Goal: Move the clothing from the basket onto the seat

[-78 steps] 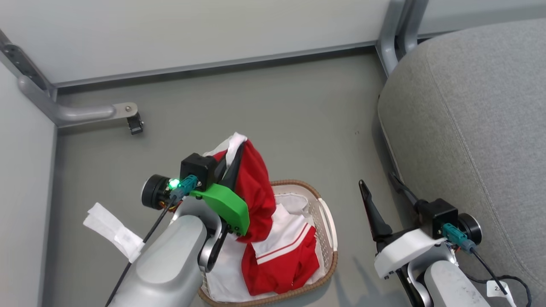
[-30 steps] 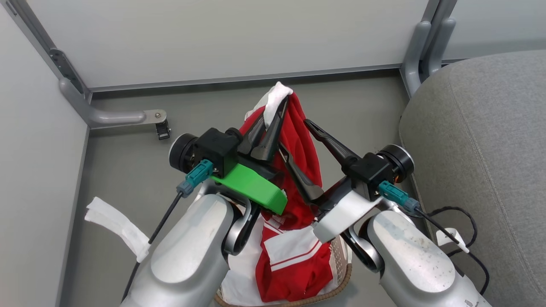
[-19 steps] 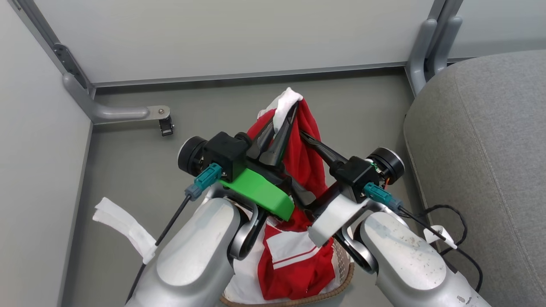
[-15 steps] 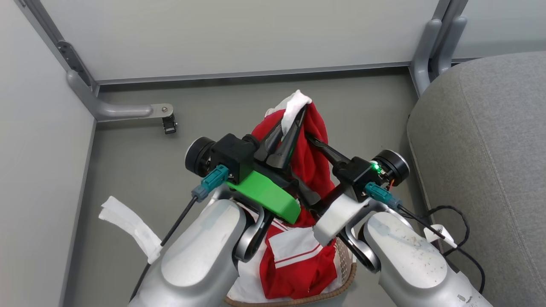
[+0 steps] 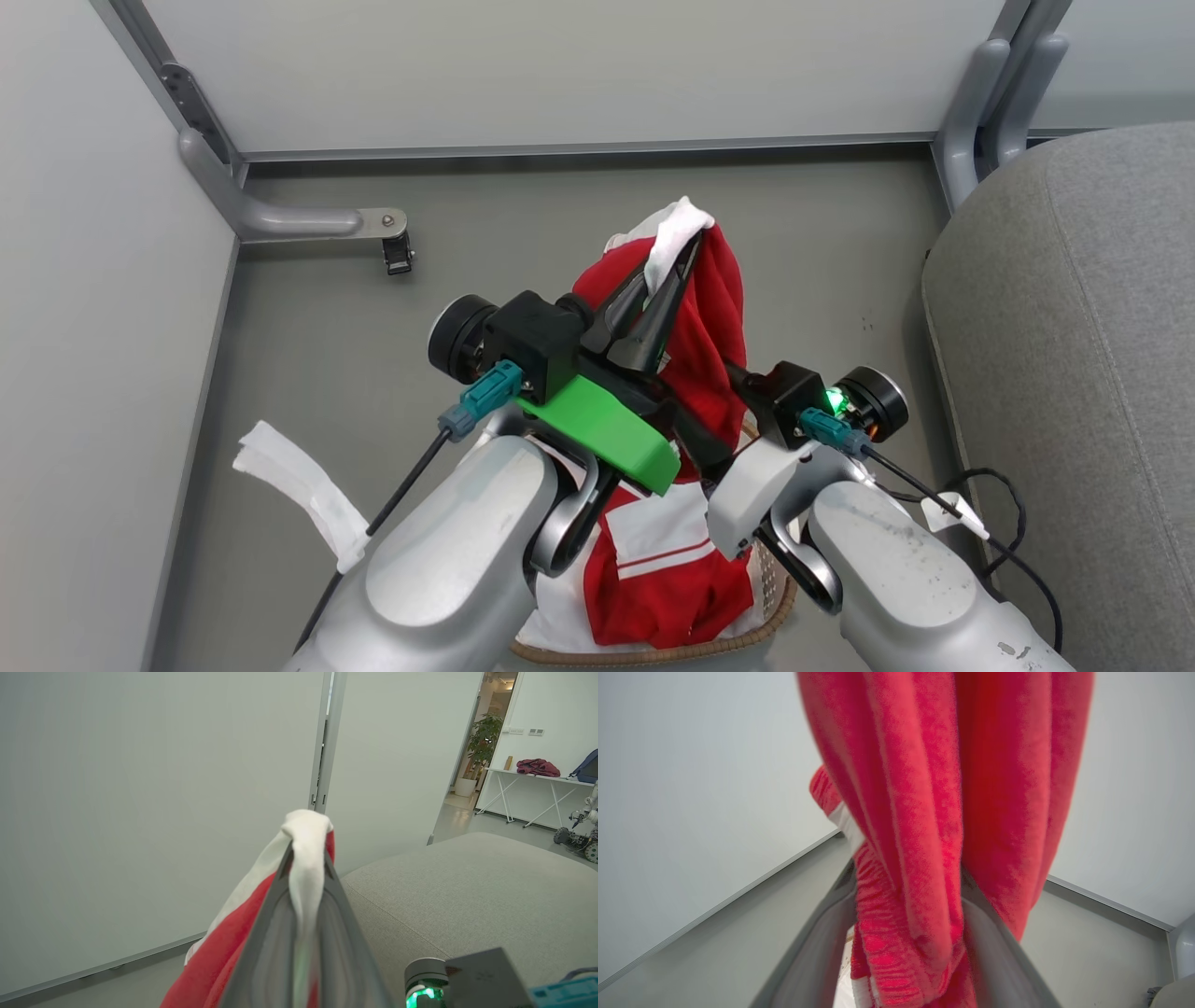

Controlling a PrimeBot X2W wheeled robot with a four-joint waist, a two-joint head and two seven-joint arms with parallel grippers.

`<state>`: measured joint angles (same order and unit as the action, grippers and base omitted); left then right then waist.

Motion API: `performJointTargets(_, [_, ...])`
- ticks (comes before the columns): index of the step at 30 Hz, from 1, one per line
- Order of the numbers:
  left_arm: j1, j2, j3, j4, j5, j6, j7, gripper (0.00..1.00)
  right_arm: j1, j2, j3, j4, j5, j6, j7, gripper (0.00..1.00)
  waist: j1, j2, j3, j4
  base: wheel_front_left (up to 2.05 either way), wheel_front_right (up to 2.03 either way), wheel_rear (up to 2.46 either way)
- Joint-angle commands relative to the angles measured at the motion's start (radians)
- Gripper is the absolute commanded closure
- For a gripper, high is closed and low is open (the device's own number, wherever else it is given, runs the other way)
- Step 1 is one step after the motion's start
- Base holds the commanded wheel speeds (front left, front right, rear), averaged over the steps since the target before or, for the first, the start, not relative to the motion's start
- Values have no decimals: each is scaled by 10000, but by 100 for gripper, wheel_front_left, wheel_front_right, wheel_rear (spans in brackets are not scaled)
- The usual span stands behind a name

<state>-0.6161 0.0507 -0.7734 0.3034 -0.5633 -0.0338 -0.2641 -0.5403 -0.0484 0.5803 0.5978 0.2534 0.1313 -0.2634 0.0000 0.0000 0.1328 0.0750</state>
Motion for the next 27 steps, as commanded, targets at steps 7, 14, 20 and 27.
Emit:
performJointTargets(7, [-73, 10, 276, 118, 32, 55, -6, 100, 92, -49, -233, 90, 136, -10, -20, 100, 0, 0, 92, -151, 0, 0, 0])
performJointTargets(14, [238, 40, 671, 576, 501, 114, 0, 9, 525, -48, -920, -585, -85, -9, -22, 100, 0, 0, 98, -704, 0, 0, 0])
performJointTargets(20, [548, 212, 1107, 1018, 974, 68, 0, 0, 928, -45, -1593, -1259, -13, -10, -22, 100, 0, 0, 198, -1631, 0, 0, 0])
performJointTargets(27, [1022, 413, 1487, 1346, 1488, -117, 1, 0, 1375, -42, -2380, -1884, 156, -10, -22, 100, 0, 0, 403, -3113, 0, 0, 0])
